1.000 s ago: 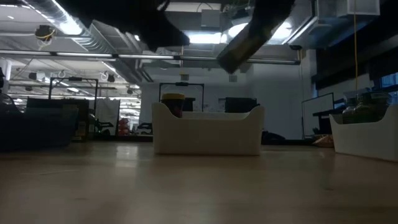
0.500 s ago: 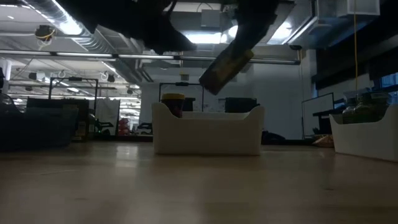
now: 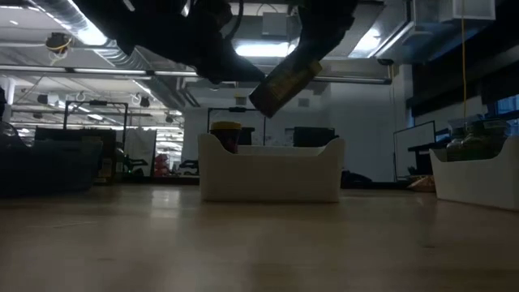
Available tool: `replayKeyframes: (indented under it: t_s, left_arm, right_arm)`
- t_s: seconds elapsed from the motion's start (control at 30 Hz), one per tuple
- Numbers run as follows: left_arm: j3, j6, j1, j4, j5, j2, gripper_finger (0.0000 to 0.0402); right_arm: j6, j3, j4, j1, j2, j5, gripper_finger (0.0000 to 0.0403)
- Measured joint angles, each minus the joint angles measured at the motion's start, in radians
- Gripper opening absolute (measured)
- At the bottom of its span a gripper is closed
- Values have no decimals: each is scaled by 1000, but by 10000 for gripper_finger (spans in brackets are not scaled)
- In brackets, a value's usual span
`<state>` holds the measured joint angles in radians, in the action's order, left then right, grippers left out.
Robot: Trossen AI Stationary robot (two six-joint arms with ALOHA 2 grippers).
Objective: Sort spices by type
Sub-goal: Put the bottom right yellow seasoning bottle into the left white bin
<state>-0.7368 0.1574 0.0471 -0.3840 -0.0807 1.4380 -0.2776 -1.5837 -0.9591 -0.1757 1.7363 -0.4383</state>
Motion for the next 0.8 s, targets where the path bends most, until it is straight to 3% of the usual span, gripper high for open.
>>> replayKeyframes:
  t_s: [0.47, 0.8]
  left_arm:
    - [0, 7, 4, 31, 0, -1, 2]
    - [0, 7, 7, 25, 18, 15, 1]
  right_arm:
    - [25, 0, 41, 0, 0, -6, 249]
    - [55, -81, 50, 1, -2, -17, 250]
